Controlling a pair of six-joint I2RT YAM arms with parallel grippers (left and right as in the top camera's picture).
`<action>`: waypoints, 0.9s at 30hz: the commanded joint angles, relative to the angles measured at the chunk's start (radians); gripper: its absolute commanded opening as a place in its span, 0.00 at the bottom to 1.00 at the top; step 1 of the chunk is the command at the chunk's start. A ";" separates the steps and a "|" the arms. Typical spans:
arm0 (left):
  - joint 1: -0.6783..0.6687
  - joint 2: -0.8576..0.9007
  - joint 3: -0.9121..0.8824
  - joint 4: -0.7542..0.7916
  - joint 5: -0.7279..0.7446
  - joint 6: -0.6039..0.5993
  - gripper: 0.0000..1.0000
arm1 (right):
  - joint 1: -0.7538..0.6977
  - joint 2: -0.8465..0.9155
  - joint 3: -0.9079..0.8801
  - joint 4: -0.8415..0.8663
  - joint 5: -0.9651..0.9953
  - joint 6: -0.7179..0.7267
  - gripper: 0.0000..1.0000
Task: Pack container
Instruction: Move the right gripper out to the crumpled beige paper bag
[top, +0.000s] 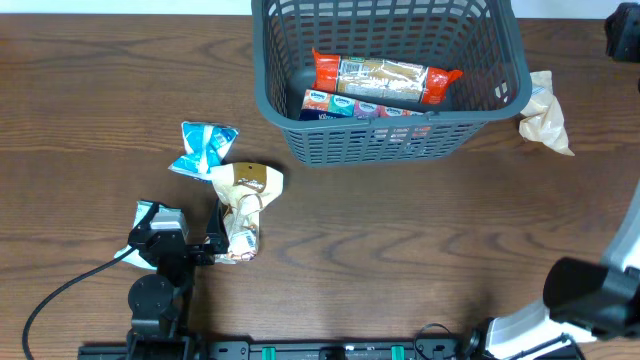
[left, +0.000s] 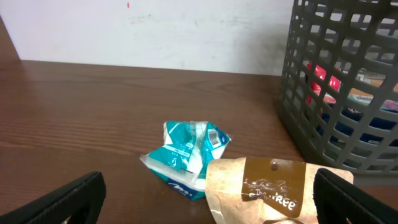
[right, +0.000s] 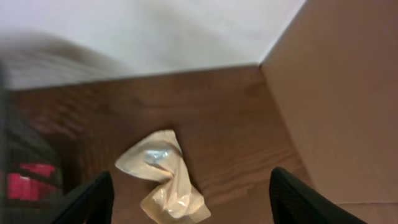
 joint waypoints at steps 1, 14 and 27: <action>-0.003 -0.007 -0.016 -0.045 -0.008 0.005 0.99 | -0.021 0.087 -0.003 0.004 -0.042 -0.011 0.63; -0.003 -0.007 -0.016 -0.045 -0.008 0.005 0.99 | -0.021 0.300 -0.003 -0.036 -0.089 -0.106 0.78; -0.003 -0.007 -0.016 -0.045 -0.008 0.005 0.99 | -0.021 0.464 -0.003 -0.050 -0.108 -0.190 0.88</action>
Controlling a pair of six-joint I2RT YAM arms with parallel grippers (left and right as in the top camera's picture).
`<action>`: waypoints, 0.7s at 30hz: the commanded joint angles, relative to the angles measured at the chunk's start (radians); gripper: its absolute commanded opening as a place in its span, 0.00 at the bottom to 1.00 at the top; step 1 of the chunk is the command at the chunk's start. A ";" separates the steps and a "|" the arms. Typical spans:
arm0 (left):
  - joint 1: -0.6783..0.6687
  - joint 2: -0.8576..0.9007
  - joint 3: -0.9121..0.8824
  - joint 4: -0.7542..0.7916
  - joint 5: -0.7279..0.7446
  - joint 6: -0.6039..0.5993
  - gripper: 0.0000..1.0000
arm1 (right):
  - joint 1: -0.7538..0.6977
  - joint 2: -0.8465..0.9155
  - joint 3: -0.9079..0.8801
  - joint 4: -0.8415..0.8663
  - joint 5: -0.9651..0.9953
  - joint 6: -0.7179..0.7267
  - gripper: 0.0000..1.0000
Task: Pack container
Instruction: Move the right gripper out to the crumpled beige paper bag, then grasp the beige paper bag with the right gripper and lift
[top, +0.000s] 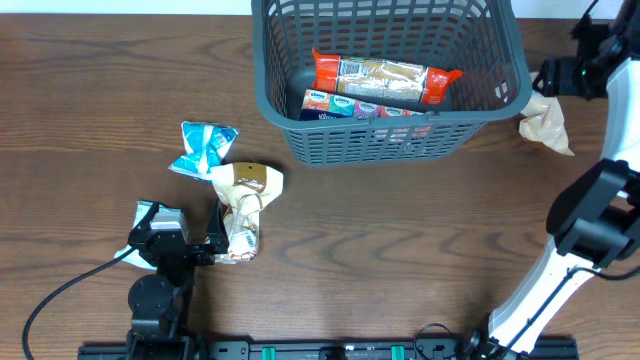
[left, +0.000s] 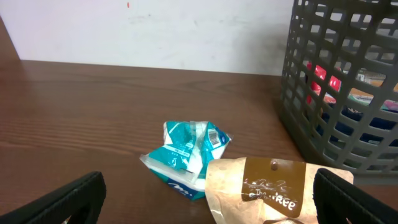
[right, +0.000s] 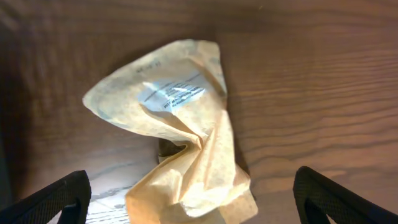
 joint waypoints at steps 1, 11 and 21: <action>-0.003 -0.007 -0.016 -0.045 -0.008 0.005 0.99 | -0.003 0.048 0.000 -0.001 -0.026 -0.056 0.89; -0.003 -0.007 -0.016 -0.044 -0.008 0.005 0.99 | -0.003 0.165 0.000 -0.005 -0.031 -0.058 0.96; -0.003 -0.007 -0.016 -0.044 -0.008 0.005 0.99 | -0.003 0.204 -0.002 -0.004 -0.031 -0.058 0.96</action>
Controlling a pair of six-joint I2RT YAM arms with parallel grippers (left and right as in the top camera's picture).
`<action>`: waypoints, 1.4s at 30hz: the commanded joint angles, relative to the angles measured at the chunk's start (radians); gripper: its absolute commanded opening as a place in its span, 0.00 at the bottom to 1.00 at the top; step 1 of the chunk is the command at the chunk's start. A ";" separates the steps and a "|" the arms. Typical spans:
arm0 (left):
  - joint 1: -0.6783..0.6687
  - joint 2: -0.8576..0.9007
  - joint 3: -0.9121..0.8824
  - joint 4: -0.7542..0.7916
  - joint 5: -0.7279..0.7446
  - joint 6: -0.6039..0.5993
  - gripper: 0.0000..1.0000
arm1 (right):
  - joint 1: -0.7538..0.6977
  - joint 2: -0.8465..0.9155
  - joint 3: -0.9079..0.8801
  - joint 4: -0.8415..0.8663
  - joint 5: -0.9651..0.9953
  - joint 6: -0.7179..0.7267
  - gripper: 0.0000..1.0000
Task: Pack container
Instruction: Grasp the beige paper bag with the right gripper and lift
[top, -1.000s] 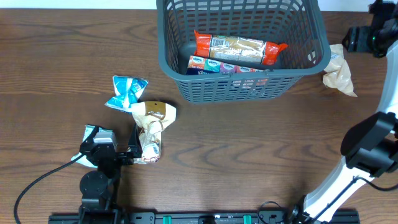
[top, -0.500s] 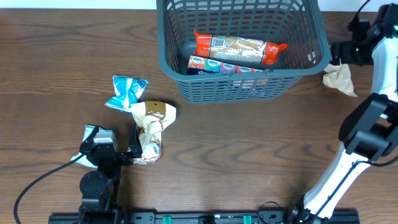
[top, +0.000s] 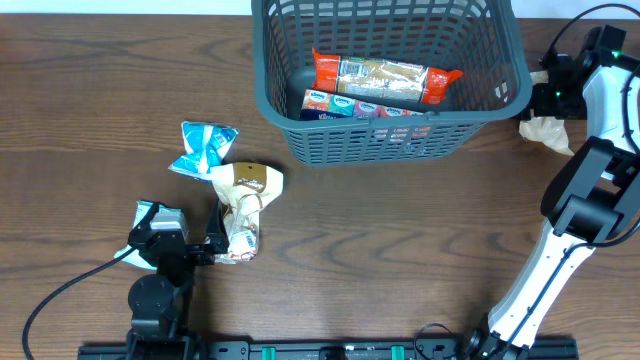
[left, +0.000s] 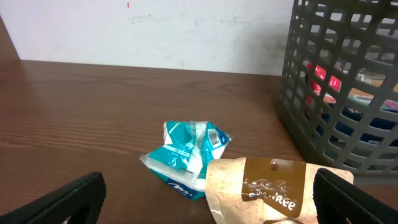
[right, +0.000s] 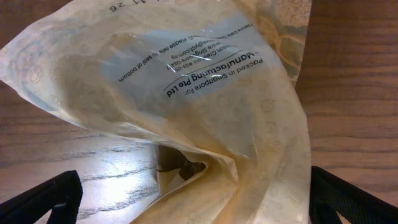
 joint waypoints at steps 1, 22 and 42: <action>-0.003 -0.007 -0.016 -0.044 -0.008 0.005 0.99 | -0.003 0.027 -0.001 0.000 -0.011 -0.013 0.96; -0.003 -0.007 -0.016 -0.044 -0.008 0.005 0.99 | -0.003 0.071 -0.026 -0.010 0.000 -0.001 0.93; -0.003 -0.007 -0.016 -0.044 -0.008 0.005 0.99 | -0.003 0.090 -0.027 -0.032 -0.023 0.000 0.27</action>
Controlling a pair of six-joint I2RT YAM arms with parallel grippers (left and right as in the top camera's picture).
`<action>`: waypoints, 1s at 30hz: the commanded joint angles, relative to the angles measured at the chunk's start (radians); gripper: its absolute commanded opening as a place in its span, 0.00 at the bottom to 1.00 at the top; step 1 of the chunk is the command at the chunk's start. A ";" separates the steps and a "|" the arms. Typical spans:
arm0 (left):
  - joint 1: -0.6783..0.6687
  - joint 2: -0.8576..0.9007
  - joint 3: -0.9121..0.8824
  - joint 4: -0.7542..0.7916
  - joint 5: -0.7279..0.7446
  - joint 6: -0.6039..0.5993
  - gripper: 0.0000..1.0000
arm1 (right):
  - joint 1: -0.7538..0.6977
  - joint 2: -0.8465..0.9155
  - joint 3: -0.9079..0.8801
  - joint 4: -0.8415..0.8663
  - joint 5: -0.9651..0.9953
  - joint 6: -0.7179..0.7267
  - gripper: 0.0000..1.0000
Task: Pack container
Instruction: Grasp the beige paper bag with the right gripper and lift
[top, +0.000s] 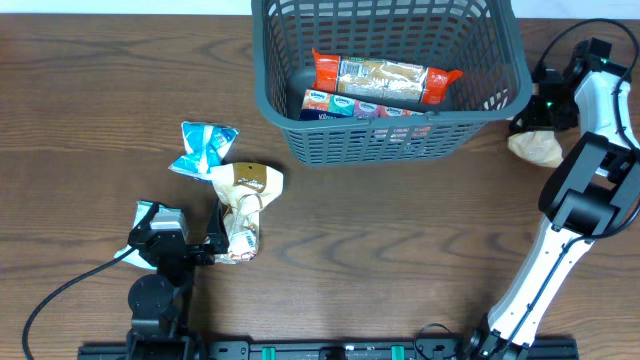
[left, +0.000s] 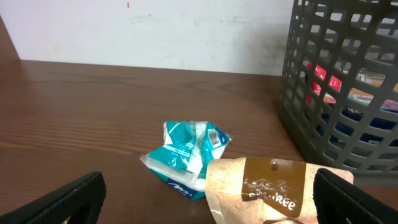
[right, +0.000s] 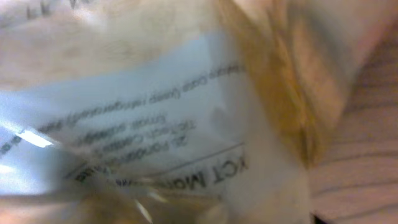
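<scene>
The grey basket (top: 390, 140) stands at the back centre and holds a red packet (top: 385, 75) and blue tissue packs (top: 350, 105). Right of it lies a bunched beige packet (top: 537, 148). My right gripper (top: 548, 105) sits on the packet's upper end. In the right wrist view that packet (right: 186, 112) fills the frame, blurred, and hides the fingers. My left gripper (left: 211, 202) rests open at the front left. A brown-labelled beige packet (left: 267, 190) lies by its right finger and a blue packet (left: 186, 155) lies just beyond.
A teal and white wrapper (top: 143, 215) shows partly under the left wrist. The right arm (top: 585, 190) runs along the table's right edge. A black cable (top: 60, 290) trails at the front left. The basket wall (left: 336, 93) rises to the right of the left gripper.
The beige packet by the basket has bunched up and sits lower and a little left. It now fills the right wrist view much closer. The left arm has not moved.
The right gripper was first at the far right corner, seeing the beige packet from a distance. It then stood over the packet, then close on it with its fingers wide apart. Now the packet is crumpled against it. The left side stayed the same throughout.
</scene>
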 joint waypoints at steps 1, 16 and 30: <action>-0.003 -0.007 -0.016 -0.044 -0.008 0.005 0.99 | -0.003 0.027 -0.012 -0.010 -0.018 0.004 0.17; -0.003 -0.007 -0.016 -0.044 -0.008 0.005 0.99 | -0.002 -0.152 -0.009 0.003 -0.027 0.041 0.01; -0.003 -0.007 -0.016 -0.044 -0.008 0.004 0.99 | -0.003 -0.502 -0.009 0.070 0.143 0.190 0.01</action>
